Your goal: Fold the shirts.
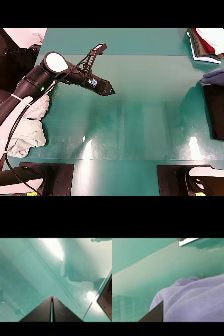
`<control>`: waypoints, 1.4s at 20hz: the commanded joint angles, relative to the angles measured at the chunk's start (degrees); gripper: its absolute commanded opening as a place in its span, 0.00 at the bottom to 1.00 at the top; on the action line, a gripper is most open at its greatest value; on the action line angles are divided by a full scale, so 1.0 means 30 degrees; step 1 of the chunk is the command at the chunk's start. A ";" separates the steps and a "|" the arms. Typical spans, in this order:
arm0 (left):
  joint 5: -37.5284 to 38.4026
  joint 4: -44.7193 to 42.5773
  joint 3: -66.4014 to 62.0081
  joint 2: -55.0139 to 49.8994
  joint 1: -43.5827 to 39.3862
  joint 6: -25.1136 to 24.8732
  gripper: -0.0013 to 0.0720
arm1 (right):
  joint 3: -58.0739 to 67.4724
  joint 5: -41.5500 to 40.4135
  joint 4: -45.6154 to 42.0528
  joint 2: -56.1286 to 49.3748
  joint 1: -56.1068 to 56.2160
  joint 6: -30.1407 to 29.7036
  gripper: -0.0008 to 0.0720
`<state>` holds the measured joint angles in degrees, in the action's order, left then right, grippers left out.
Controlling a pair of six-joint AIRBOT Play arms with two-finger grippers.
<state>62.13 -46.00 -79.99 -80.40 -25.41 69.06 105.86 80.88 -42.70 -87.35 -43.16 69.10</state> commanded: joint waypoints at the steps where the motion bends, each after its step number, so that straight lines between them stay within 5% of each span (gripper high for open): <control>1: -0.0044 -0.0401 -0.0022 0.0015 -0.0007 -0.0029 0.06 | 0.0146 0.1676 -0.0889 0.0911 -0.1239 0.0678 0.03; 12: -0.0022 -0.0692 -0.0022 0.0015 -0.0007 -0.0182 0.06 | -0.5923 0.3053 -1.0338 0.4262 -0.1603 0.2164 0.10; 14: -0.0007 -0.0692 -0.0022 0.0015 -0.0007 -0.0175 0.06 | -0.6725 0.3344 -1.2488 0.4568 -0.1603 0.2608 0.75; 15: 0.0022 -0.0692 -0.0022 0.0015 -0.0007 -0.0175 0.06 | -0.6987 0.3388 -1.3486 0.4721 -0.1603 0.3067 0.88; 18: 0.0138 -0.0678 -0.0022 0.0015 -0.0007 -0.0168 0.06 | -0.7125 0.3461 -1.2866 0.4860 -0.1596 0.3177 0.87; 24: 0.0277 -0.0678 -0.0022 0.0015 -0.0007 -0.0168 0.06 | -0.7111 0.3570 -0.4794 0.4860 0.0204 0.3169 0.86; 28: 0.0576 -0.0517 -0.0022 0.0015 -0.0007 -0.0153 0.06 | -0.7111 0.3534 -0.3534 0.4852 0.3854 0.3162 0.75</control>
<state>63.42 -47.94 -79.99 -80.40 -25.41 68.58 84.58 91.35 -58.22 -72.82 -37.93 78.54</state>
